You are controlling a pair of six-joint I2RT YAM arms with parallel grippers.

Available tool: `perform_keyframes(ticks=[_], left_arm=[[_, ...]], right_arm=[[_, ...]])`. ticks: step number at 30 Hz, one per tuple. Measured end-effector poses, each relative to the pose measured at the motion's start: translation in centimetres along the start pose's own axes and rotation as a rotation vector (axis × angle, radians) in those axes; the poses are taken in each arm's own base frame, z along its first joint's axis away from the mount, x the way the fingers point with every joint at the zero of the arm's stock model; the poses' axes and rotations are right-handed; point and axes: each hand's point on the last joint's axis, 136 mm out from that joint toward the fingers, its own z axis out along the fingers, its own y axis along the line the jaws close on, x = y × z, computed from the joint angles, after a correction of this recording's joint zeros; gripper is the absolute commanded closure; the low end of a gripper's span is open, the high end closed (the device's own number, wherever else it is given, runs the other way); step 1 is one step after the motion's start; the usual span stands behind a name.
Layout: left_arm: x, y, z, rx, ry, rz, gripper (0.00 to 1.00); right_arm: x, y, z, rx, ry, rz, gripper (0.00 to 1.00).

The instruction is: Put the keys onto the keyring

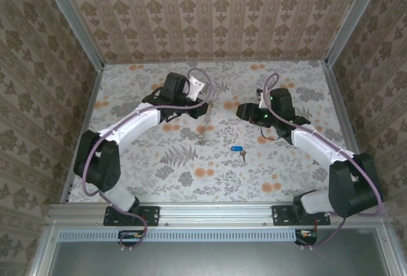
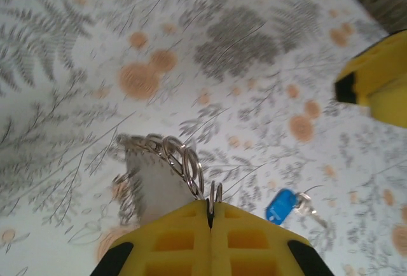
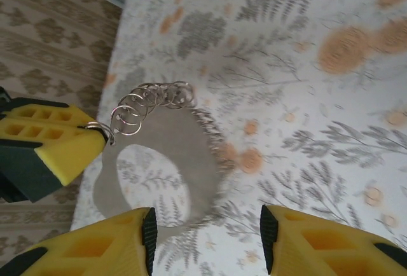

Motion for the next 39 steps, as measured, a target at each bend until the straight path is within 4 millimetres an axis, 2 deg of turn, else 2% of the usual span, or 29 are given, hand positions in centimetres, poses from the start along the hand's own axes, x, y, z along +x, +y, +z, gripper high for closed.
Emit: perform_keyframes(ticks=[7, 12, 15, 21, 27, 39], left_arm=[[-2.9, -3.6, -2.5, 0.157, -0.137, 0.104, 1.00], [-4.2, -5.5, -3.4, 0.246, -0.193, 0.155, 1.00], [-4.6, -6.2, -3.7, 0.290, -0.212, 0.166, 1.00], [-5.4, -7.3, -4.2, 0.347, -0.244, 0.185, 1.00], [-5.8, -7.8, -4.6, 0.377, -0.262, 0.201, 1.00], [-6.9, -8.6, -5.6, 0.455, -0.294, 0.199, 1.00]], right_arm=[[-2.7, 4.9, -1.1, -0.167, -0.049, -0.035, 0.56], [-4.2, 8.1, -2.3, -0.277, -0.081, -0.067, 0.62], [-4.8, 9.6, -2.8, -0.329, -0.093, -0.082, 0.63], [-4.6, 11.9, -3.1, -0.406, -0.092, -0.113, 0.66], [-4.6, 13.2, -3.4, -0.462, -0.098, -0.155, 0.67], [-4.5, 13.6, -3.2, -0.502, -0.098, -0.184, 0.72]])
